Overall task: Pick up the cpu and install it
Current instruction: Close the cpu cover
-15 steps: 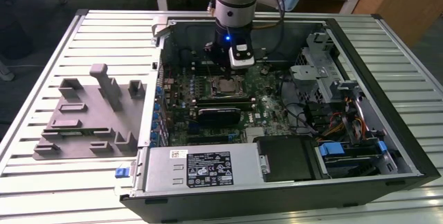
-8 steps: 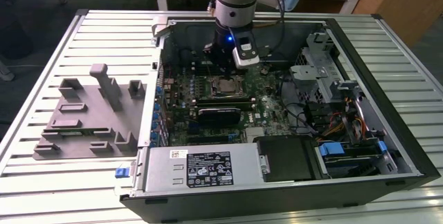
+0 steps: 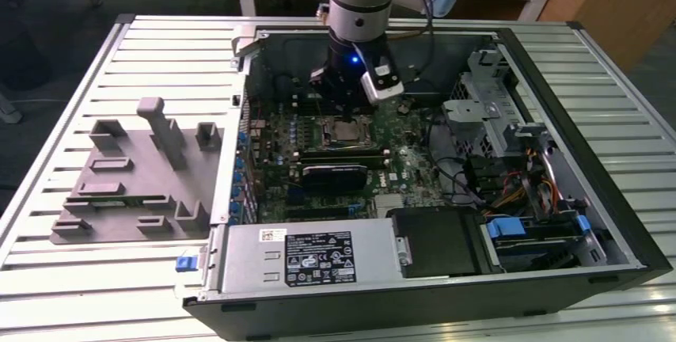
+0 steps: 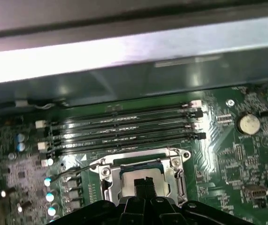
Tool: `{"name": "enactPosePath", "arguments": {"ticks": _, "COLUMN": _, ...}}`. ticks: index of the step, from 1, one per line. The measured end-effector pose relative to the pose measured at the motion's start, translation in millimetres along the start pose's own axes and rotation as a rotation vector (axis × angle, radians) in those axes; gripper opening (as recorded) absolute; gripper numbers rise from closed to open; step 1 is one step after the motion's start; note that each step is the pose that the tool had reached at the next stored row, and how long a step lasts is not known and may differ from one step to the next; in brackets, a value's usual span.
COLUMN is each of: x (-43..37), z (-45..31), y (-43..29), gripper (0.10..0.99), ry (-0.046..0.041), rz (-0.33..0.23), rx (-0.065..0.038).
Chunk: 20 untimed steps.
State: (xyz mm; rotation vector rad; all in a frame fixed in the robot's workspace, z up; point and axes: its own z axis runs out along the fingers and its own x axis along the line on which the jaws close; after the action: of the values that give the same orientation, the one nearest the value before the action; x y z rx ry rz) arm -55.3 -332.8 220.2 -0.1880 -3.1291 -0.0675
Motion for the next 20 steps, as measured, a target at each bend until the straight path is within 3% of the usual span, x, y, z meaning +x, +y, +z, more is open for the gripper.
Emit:
{"name": "enactPosePath", "arguments": {"ticks": 7, "x": -0.2, "z": 0.3, "y": -1.3, "gripper": 0.106, "ry": -0.0006, "rz": -0.037, "rx": 0.022}}
{"name": "enactPosePath", "arguments": {"ticks": 20, "x": 2.4, "z": 0.4, "y": -2.1, "gripper": 0.106, "ry": -0.0007, "rz": -0.039, "rx": 0.022}}
